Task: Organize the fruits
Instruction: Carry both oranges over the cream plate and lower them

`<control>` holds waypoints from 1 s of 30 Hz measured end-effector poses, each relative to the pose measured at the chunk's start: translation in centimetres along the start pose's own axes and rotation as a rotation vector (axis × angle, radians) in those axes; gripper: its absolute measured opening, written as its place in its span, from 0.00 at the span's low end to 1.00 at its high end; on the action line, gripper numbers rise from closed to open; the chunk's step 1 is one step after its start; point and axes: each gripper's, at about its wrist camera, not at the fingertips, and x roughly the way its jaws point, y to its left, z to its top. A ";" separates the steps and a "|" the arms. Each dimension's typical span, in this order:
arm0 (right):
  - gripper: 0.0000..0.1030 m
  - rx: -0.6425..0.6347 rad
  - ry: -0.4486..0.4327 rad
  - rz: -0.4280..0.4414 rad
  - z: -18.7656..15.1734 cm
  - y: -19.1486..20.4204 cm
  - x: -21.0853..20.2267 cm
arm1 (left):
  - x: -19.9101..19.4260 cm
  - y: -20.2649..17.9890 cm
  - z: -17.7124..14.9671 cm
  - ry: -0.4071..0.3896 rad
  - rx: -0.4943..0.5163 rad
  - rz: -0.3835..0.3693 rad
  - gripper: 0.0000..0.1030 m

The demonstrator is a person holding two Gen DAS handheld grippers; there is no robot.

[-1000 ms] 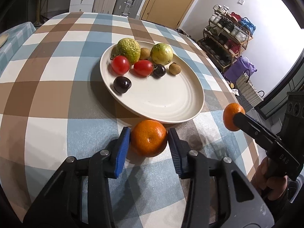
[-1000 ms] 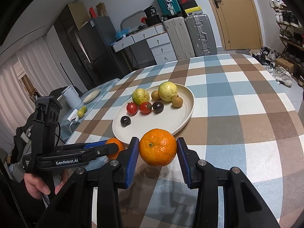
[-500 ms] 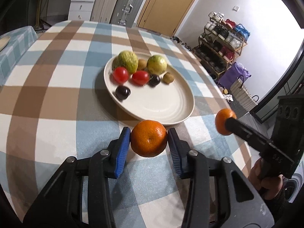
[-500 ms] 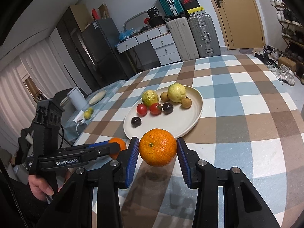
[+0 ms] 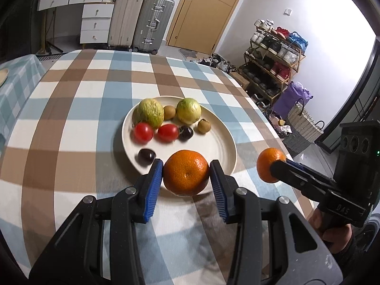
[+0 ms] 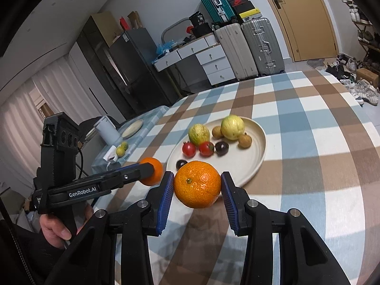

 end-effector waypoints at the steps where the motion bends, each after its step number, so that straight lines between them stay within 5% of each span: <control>1: 0.40 -0.002 -0.001 0.005 0.3 -0.1 0.3 | 0.3 -0.1 0.2 0.002 0.001 0.002 0.37; 30: 0.40 0.011 0.116 -0.003 5.2 -5.2 10.8 | 11.7 0.6 3.8 0.151 -0.005 -0.031 0.37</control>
